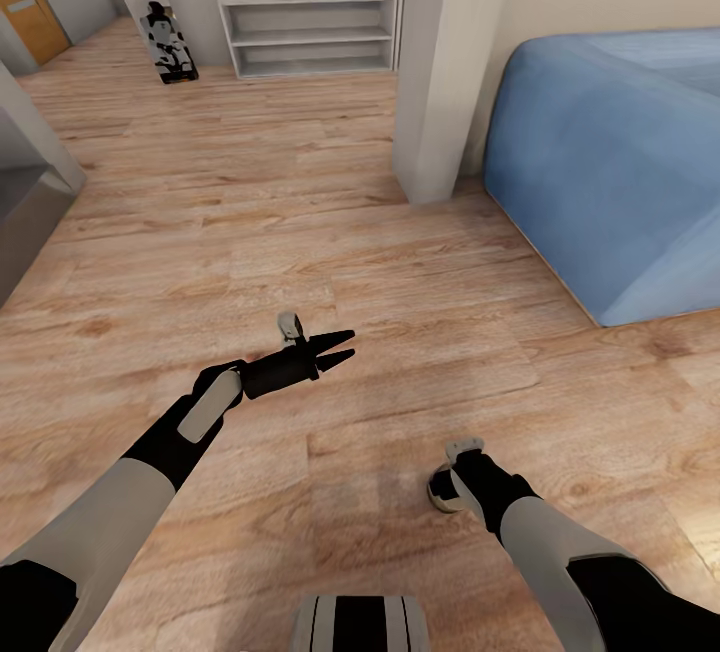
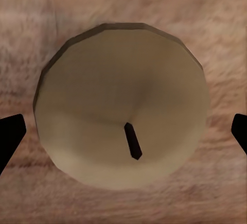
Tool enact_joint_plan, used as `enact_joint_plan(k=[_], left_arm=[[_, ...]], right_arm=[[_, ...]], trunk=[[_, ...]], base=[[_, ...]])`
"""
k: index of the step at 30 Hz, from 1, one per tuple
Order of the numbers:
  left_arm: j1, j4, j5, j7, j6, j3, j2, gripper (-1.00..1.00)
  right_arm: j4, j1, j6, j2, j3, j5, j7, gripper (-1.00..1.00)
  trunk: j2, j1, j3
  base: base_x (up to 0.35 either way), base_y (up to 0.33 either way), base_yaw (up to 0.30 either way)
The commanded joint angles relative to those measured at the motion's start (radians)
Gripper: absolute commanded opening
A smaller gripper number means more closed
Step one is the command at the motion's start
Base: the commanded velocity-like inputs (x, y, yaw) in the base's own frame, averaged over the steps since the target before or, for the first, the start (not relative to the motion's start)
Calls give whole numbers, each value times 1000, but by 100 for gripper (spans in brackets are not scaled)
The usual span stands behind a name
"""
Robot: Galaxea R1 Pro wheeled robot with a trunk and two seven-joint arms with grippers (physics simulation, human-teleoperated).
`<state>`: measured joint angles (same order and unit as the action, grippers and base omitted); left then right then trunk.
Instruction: Place each of the two pumpkins and all three candles from the living room inside a cabinet in the living room (use any cabinet), then make sure every cabinet is closed, and position the cauldron so it is next to a table in the living room.
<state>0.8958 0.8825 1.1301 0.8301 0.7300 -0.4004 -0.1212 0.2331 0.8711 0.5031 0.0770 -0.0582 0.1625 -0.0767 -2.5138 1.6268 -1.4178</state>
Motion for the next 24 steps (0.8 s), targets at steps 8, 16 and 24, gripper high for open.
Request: enact_joint_plan(k=[8, 16, 24], left_arm=[[0, 0, 0, 0, 0, 0, 0, 100], [0, 0, 0, 0, 0, 0, 0, 100], [0, -1, 0, 0, 0, 0, 0, 100]], right_arm=[[0, 0, 0, 0, 0, 0, 1, 100], [1, 0, 0, 0, 0, 0, 2, 100], [1, 0, 0, 0, 0, 0, 2, 100]], trunk=[[-1, 2, -16], [-2, 3, -27], [-2, 4, -39]], base=[[0, 0, 0], [0, 0, 0], [0, 0, 0]])
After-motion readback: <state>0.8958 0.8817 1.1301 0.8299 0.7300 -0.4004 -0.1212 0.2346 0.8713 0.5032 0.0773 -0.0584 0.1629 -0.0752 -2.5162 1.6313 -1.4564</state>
